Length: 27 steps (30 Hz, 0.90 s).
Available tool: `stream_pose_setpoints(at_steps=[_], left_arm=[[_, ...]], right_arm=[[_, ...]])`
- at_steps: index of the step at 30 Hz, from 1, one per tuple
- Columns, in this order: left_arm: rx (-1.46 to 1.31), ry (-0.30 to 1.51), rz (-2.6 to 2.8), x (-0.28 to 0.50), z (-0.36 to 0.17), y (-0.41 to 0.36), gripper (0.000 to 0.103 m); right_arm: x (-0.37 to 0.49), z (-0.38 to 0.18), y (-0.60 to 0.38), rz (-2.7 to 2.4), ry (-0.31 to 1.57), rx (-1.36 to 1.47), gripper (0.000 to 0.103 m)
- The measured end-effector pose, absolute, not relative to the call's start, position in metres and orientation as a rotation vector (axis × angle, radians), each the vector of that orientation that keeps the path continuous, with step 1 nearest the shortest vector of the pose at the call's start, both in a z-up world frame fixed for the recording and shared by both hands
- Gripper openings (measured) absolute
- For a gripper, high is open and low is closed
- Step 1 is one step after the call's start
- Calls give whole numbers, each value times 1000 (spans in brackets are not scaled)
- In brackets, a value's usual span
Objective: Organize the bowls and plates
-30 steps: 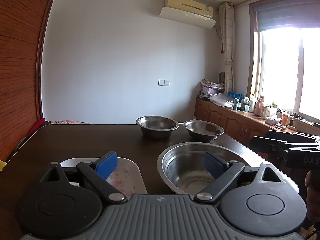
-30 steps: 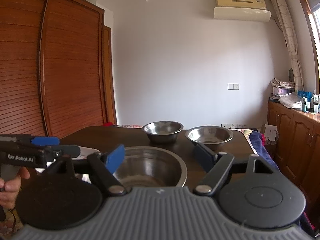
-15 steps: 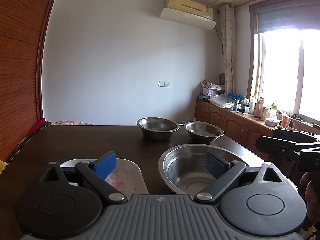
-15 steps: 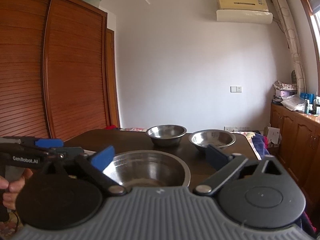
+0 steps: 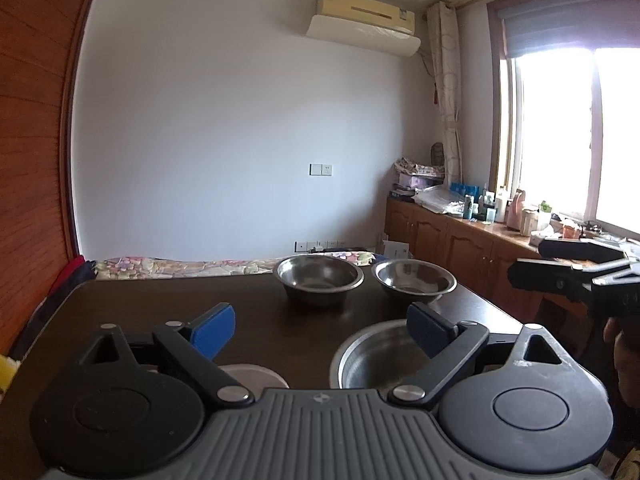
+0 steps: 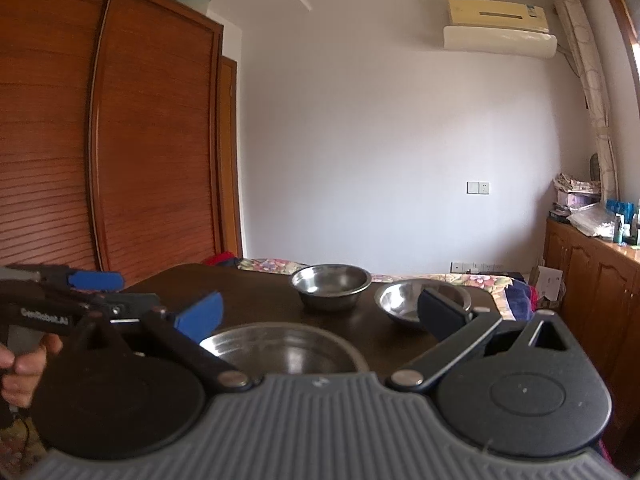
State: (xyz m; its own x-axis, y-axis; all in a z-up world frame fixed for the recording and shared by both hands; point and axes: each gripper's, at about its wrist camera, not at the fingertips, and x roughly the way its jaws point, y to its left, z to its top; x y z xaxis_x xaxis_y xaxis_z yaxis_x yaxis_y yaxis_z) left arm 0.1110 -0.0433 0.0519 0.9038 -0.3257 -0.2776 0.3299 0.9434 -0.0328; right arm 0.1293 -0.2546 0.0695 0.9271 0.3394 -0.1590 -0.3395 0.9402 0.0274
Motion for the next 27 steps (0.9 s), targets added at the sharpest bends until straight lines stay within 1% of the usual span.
stream_pose_setpoints(at_steps=[7, 8, 9, 10, 11, 14, 16, 21, 27], left_arm=[[46, 340, -348, 165, 64, -46, 103], [53, 352, -350, 174, 65, -47, 101], [63, 367, -352, 184, 65, -48, 100], [70, 379, -353, 193, 66, -50, 99], [77, 389, -352, 200, 66, -50, 98], [98, 421, -360, 223, 68, -55, 96], [114, 442, -365, 237, 68, -58, 96], [149, 495, -367, 272, 62, -64, 94], [167, 563, -370, 311, 46, -70, 87]], right_arm=[[183, 87, -262, 386, 221, -30, 102], [192, 88, -263, 393, 231, -40, 102], [202, 90, -263, 400, 242, -54, 98], [211, 91, -263, 408, 253, -62, 92], [222, 92, -263, 416, 271, -67, 90], [255, 91, -265, 442, 316, -67, 87], [279, 89, -266, 455, 354, -66, 82], [327, 78, -262, 494, 437, -48, 74], [359, 68, -252, 537, 509, -59, 69]])
